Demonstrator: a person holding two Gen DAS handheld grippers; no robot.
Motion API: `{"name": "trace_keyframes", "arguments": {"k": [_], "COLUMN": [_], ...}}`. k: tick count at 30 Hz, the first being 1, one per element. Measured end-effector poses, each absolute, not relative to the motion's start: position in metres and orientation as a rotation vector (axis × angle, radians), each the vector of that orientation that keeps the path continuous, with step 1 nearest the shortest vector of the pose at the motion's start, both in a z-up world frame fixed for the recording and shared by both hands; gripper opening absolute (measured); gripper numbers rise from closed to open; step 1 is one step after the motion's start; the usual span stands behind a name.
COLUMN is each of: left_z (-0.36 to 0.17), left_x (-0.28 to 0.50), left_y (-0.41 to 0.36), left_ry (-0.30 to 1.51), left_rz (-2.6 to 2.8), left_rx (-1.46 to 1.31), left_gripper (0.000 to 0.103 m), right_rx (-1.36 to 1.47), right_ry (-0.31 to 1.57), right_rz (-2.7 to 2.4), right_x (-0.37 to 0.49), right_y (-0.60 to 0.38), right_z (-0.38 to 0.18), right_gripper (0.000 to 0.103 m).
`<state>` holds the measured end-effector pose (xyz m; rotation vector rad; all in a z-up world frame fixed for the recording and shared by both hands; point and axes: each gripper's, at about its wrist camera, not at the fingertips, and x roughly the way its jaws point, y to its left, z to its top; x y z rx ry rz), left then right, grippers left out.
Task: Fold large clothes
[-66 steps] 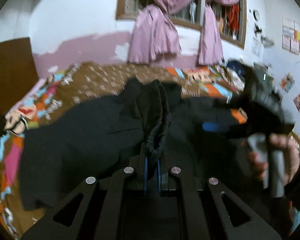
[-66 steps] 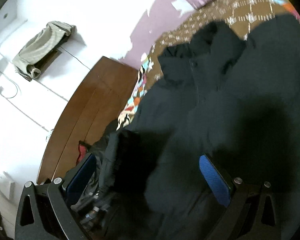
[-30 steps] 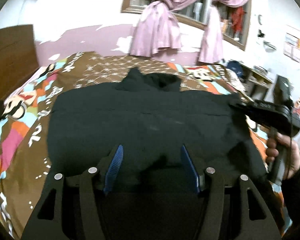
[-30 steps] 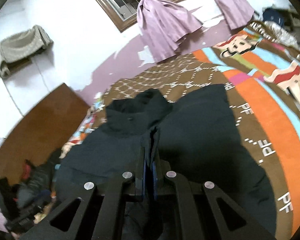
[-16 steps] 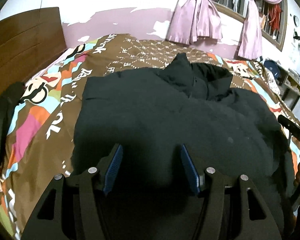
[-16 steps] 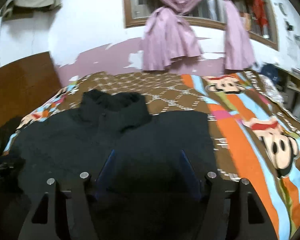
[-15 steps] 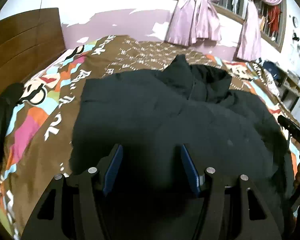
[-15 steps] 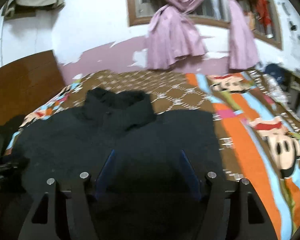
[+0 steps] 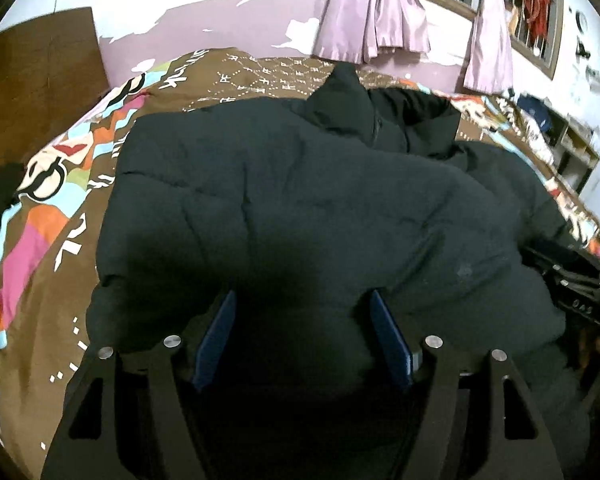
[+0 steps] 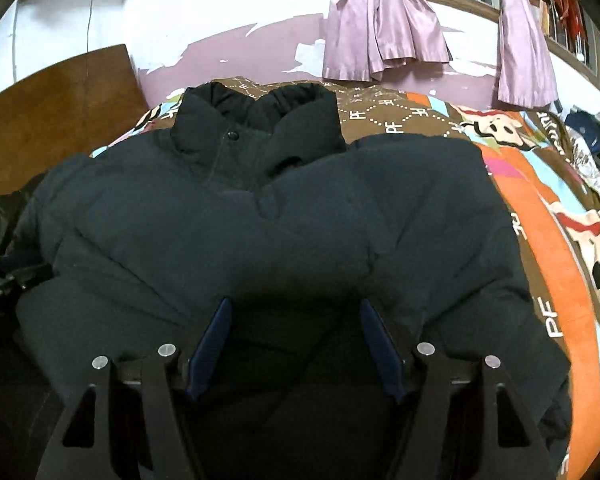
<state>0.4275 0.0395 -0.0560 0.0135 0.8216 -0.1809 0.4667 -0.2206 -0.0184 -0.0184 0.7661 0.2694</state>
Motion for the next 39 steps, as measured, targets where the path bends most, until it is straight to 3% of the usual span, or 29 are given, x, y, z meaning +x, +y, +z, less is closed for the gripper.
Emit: {"name": "trace_keyframes", "arguments": {"k": [14, 18, 25, 28, 35, 37, 39], "left_z": [-0.076, -0.076, -0.05, -0.034, 0.031, 0.056, 0.085], "left_x": [0.427, 0.425, 0.419, 0.412, 0.367, 0.353, 0.337], "left_y": [0.03, 0.036, 0.048, 0.053, 0.043, 0.034, 0.027], "left_ry": [0.781, 0.752, 0.742, 0.779, 0.795, 0.781, 0.763], "left_rz": [-0.135, -0.15, -0.196, -0.171, -0.177, -0.16, -0.159], "left_rx": [0.094, 0.071, -0.049, -0.157, -0.194, -0.153, -0.135], "left_gripper": [0.063, 0.063, 0.065, 0.075, 0.077, 0.084, 0.098], "right_rx": [-0.005, 0.003, 0.048, 0.088, 0.127, 0.123, 0.131], "right_ry": [0.701, 0.664, 0.678, 0.681, 0.732, 0.739, 0.735], "right_rz": [0.274, 0.269, 0.291, 0.317, 0.367, 0.374, 0.398], "right_x": [0.456, 0.445, 0.407, 0.39, 0.362, 0.353, 0.342], "right_y": [-0.221, -0.223, -0.233, -0.242, -0.255, -0.255, -0.253], "right_z": [-0.024, -0.014, 0.014, 0.04, 0.128, 0.158, 0.191], "right_gripper": [0.066, 0.081, 0.082, 0.089, 0.092, 0.093, 0.094]}}
